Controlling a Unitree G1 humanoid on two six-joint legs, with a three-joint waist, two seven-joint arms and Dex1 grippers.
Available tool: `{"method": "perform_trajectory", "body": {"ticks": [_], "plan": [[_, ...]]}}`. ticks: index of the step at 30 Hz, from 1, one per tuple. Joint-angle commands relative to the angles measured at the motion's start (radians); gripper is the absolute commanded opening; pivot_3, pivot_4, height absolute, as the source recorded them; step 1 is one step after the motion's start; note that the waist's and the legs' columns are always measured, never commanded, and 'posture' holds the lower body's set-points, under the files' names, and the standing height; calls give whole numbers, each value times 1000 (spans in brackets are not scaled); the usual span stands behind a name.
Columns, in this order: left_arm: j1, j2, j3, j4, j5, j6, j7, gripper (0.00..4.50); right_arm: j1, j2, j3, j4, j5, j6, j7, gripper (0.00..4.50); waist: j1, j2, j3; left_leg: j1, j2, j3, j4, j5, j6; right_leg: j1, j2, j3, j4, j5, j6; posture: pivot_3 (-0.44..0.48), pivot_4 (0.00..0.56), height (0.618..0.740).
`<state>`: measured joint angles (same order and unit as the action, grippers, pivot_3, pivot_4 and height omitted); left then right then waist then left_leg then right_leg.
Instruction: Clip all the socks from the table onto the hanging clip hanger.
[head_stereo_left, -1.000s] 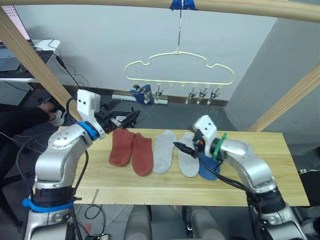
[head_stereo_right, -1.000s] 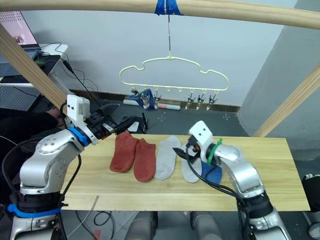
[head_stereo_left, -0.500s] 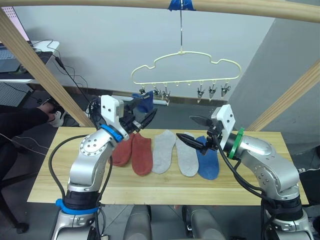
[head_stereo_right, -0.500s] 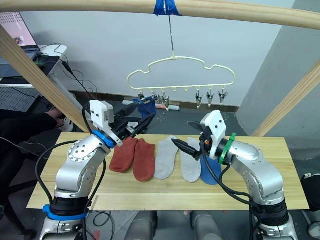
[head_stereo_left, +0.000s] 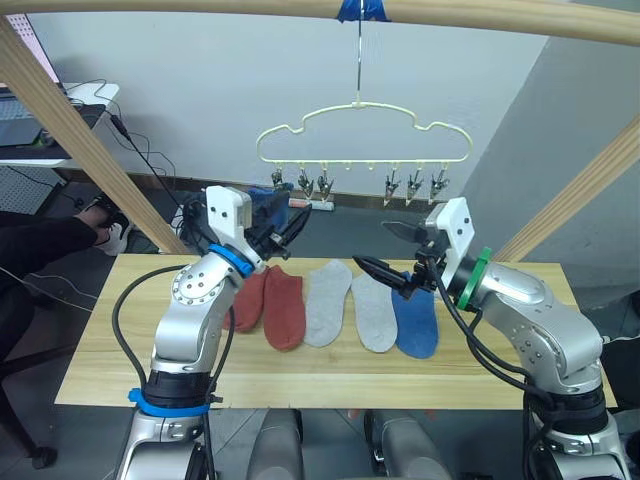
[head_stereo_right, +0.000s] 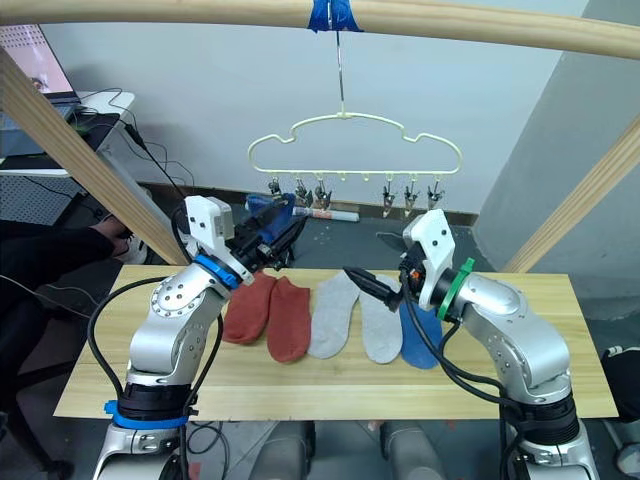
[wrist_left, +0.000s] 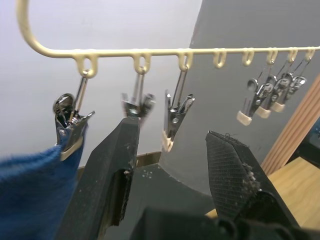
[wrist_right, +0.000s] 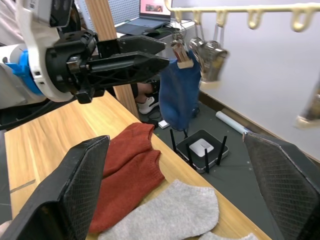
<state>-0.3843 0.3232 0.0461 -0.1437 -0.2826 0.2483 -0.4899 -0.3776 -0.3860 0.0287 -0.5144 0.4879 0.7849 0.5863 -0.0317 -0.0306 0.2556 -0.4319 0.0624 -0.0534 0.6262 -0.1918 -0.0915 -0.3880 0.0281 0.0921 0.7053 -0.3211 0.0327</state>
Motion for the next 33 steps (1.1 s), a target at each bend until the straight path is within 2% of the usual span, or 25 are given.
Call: {"method": "perform_trajectory", "body": {"ticks": [1, 10, 22, 33], "plan": [[-22, -31, -2, 20, 13, -39, 26, 2348, -45, 3, -33, -63, 73, 8, 4, 4500, 0, 0, 0, 0, 0, 0, 1, 0, 0, 0, 0, 0, 1, 0, 0, -13, 200, 740], [-75, -79, 7, 117, 40, -104, 68, 2348, -72, -9, -28, -68, 111, -1, -5, 4500, 0, 0, 0, 0, 0, -1, 2, 0, 0, 0, 1, 0, 4, 0, 0, -26, 199, 740], [-136, -89, 8, 214, 41, -156, 64, 2348, -96, -16, -23, -57, 112, -15, -16, 4500, -2, 0, 0, 0, 0, -1, 2, 0, 0, -1, 1, 0, 5, 0, 0, -41, 197, 740], [-116, -98, -1, 200, 37, -157, 60, 2348, -95, -14, -21, -64, 114, -10, -32, 4500, -3, 0, 0, 0, 0, -1, 3, 0, 0, -1, 1, 0, 5, 0, 0, -46, 200, 740]]}}
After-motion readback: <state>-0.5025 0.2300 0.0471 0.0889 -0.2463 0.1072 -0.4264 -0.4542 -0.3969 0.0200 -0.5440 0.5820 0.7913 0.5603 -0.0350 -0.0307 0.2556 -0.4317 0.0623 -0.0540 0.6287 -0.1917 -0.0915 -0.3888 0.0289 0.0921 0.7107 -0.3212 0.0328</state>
